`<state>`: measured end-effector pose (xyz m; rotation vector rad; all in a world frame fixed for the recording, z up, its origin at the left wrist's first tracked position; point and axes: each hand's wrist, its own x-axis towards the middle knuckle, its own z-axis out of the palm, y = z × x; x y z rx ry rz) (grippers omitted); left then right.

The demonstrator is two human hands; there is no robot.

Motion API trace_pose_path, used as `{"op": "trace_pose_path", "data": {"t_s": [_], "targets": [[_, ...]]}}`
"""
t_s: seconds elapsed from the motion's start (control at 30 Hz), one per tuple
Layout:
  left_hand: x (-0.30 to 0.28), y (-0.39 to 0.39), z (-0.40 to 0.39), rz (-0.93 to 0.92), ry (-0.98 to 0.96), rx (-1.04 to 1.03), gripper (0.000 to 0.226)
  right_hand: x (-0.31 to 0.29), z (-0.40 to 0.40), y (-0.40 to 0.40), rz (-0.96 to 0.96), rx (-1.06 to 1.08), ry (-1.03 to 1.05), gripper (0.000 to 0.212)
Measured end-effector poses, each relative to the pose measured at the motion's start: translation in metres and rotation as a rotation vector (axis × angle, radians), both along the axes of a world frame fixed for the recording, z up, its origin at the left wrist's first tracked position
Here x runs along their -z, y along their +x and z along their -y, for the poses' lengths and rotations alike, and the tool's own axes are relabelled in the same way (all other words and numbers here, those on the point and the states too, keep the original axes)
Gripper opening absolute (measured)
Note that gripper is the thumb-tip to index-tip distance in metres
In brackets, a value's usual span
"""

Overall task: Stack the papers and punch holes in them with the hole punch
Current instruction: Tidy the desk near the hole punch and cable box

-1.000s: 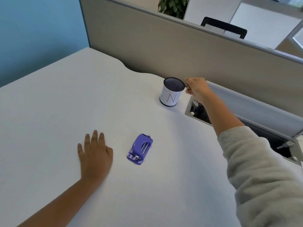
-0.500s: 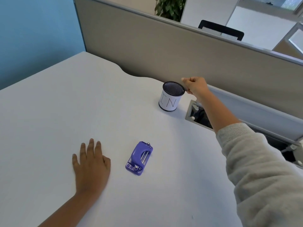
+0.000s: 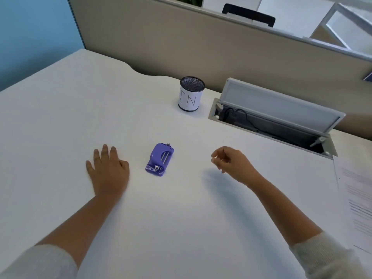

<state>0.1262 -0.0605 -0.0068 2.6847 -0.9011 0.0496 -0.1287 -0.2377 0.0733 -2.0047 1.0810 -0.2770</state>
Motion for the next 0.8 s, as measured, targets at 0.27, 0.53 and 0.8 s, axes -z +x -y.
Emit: {"op": "trace_pose_path", "data": {"t_s": [0.27, 0.53, 0.8], "targets": [[0.001, 0.002, 0.001, -0.028, -0.013, 0.003, 0.045, 0.051, -0.079, -0.069, 0.053, 0.203, 0.145, 0.015], [0.006, 0.006, 0.001, -0.042, -0.005, 0.013, 0.047, 0.057, -0.097, -0.074, 0.169, 0.300, 0.125, 0.012], [0.002, 0.003, 0.000, -0.029, -0.019, 0.024, 0.045, 0.059, -0.097, -0.073, 0.190, 0.317, 0.114, 0.014]]}}
